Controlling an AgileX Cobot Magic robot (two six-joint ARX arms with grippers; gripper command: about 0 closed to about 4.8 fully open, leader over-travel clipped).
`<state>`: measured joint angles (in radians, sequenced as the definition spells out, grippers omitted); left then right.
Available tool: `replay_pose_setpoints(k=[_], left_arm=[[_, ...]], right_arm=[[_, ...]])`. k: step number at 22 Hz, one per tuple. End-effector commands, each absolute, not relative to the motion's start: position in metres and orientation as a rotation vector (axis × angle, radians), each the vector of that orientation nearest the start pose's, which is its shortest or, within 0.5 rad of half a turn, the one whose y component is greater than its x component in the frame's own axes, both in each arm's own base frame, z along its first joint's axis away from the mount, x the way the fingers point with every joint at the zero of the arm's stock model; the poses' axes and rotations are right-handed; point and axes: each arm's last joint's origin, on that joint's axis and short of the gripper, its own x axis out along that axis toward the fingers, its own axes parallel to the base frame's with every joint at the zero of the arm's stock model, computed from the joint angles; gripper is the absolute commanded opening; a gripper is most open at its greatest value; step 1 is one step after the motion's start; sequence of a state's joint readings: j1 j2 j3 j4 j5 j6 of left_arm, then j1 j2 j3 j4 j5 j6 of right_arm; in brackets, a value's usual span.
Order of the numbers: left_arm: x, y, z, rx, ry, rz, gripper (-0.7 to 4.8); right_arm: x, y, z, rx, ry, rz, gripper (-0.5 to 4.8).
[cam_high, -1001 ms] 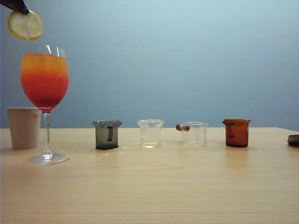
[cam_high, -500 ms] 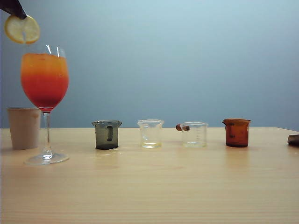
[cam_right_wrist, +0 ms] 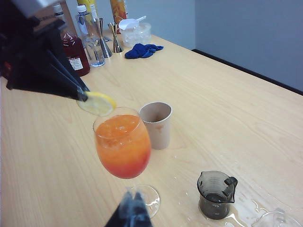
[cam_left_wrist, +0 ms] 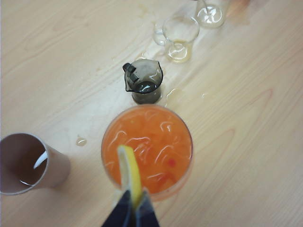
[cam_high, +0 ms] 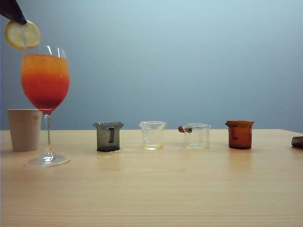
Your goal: Pick up the lemon slice from the paper cup on the left and carefully insert it into the rim of the goblet.
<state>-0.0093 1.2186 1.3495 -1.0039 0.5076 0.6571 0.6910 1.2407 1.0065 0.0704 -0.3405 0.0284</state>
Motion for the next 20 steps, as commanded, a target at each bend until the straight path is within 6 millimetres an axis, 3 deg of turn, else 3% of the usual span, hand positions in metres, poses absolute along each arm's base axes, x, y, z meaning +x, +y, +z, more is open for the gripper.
replay_pose_setpoints(k=[1,6,20], left_arm=[[0.2243,-0.0166,0.3635,0.376,0.668,-0.753,-0.06],[0.2250,-0.0167,0.3557,0.369,0.686,-0.758,-0.06],[0.2283,-0.0163,0.3579,0.388,0.652,-0.738,-0.06]], right_arm=[[0.2093,0.1859,0.3448,-0.001,0.150,1.028,-0.02],[0.2093,0.1859,0.3448,-0.001,0.150,1.028,-0.02],[0.2092,0.1859,0.3448,-0.001,0.151,1.028,-0.02]])
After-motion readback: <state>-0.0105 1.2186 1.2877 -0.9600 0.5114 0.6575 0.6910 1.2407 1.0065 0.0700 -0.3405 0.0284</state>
